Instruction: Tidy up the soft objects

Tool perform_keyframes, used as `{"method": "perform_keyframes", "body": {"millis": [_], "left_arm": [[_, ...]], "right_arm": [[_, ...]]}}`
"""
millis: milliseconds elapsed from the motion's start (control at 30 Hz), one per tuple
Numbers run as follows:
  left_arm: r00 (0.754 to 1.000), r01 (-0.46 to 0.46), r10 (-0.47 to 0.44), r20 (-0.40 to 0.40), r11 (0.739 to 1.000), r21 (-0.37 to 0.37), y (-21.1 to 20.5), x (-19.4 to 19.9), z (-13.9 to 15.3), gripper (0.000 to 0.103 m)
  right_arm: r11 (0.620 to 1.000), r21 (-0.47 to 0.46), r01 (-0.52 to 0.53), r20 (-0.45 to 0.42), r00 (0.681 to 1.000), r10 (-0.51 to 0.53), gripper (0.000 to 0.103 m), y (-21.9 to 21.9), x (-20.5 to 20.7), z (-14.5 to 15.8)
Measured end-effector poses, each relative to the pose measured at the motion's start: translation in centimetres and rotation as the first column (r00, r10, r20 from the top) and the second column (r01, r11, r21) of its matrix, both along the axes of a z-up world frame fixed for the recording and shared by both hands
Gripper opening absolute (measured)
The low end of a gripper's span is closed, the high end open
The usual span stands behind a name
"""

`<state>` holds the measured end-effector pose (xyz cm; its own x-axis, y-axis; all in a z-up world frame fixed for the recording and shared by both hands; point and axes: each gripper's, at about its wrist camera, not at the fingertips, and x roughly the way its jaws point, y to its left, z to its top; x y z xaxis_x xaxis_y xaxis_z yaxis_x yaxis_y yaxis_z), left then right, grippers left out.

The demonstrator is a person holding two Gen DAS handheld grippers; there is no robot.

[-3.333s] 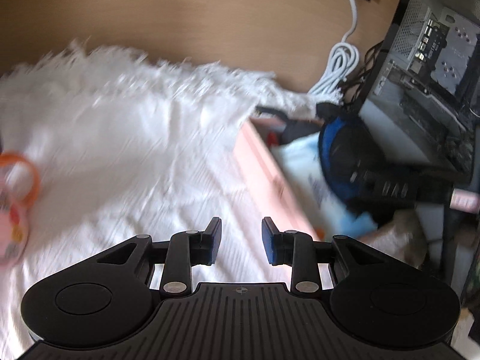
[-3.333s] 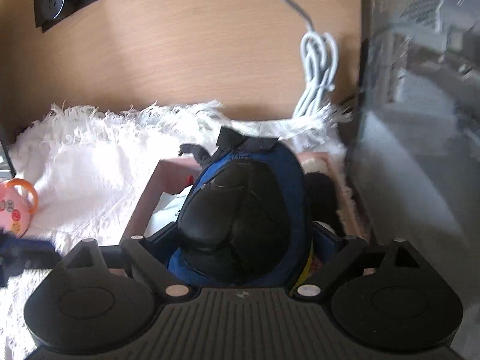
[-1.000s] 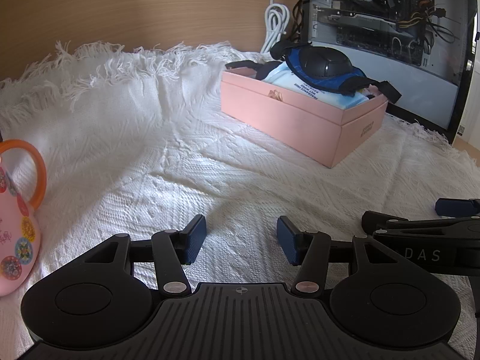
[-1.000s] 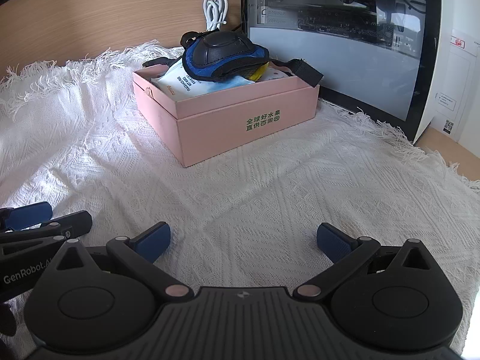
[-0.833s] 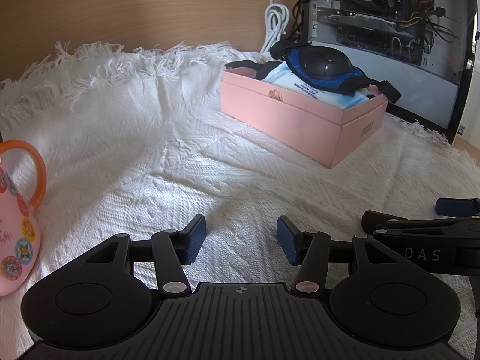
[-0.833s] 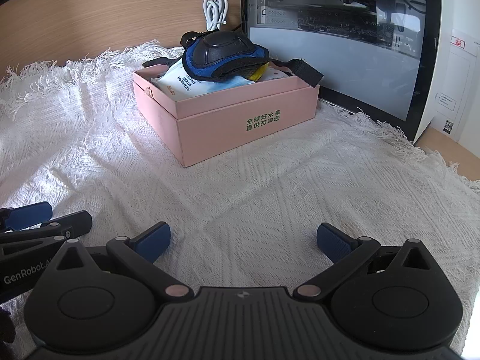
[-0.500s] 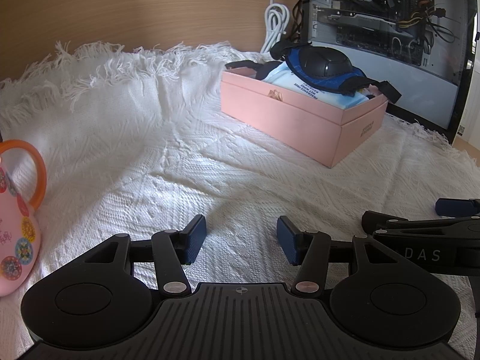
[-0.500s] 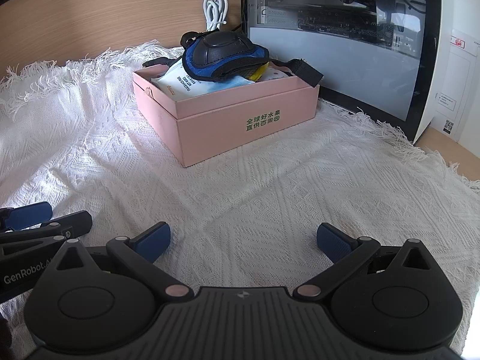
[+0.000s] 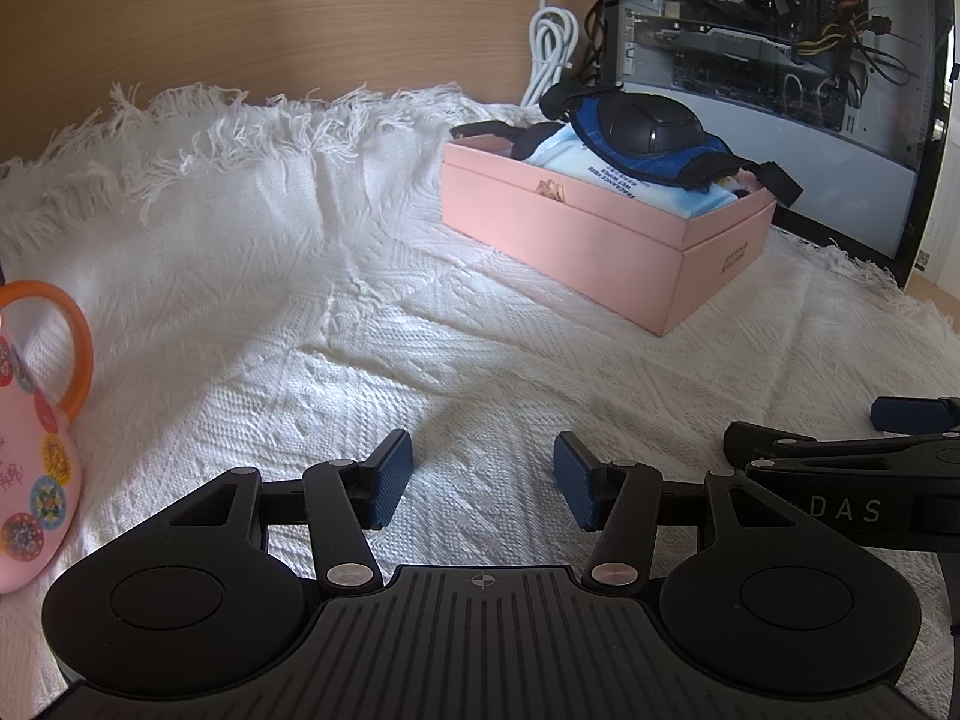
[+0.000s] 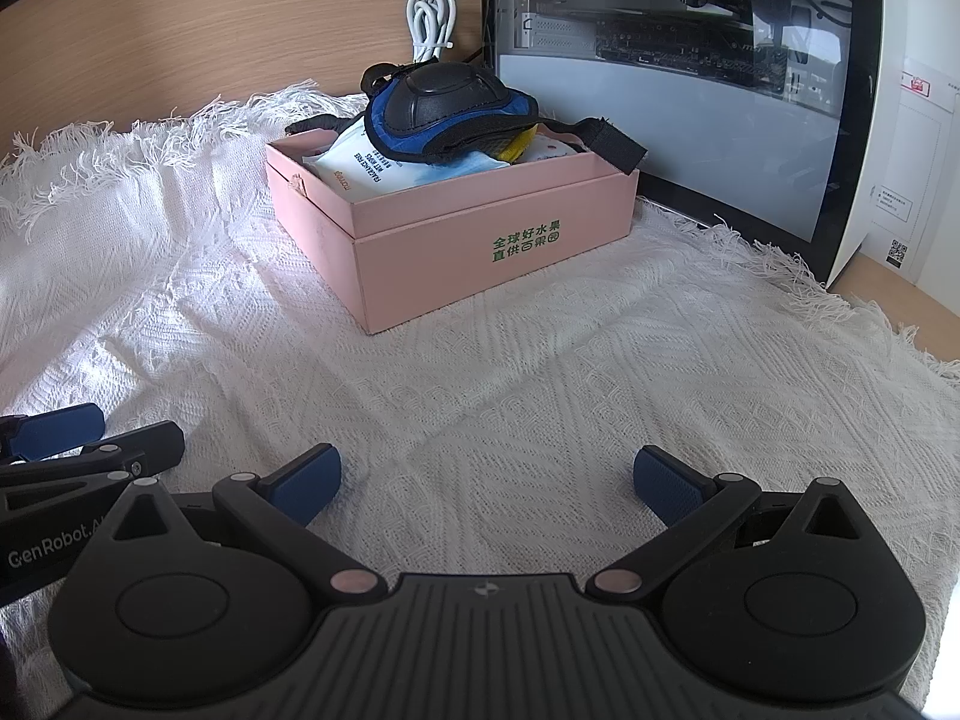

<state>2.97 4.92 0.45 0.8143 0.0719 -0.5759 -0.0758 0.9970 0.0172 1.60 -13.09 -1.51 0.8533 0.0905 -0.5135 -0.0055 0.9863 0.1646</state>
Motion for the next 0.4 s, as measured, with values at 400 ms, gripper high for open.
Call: {"method": "perform_keyframes", "body": {"millis": [400], "left_arm": [[1.0, 0.007, -0.007, 0.0, 1.0, 0.013, -0.05, 0.0, 0.04, 0.055]], "right_arm": [[1.0, 0.0, 0.0, 0.0, 1.0, 0.0, 0.103, -0.01, 0.01, 0.0]]}}
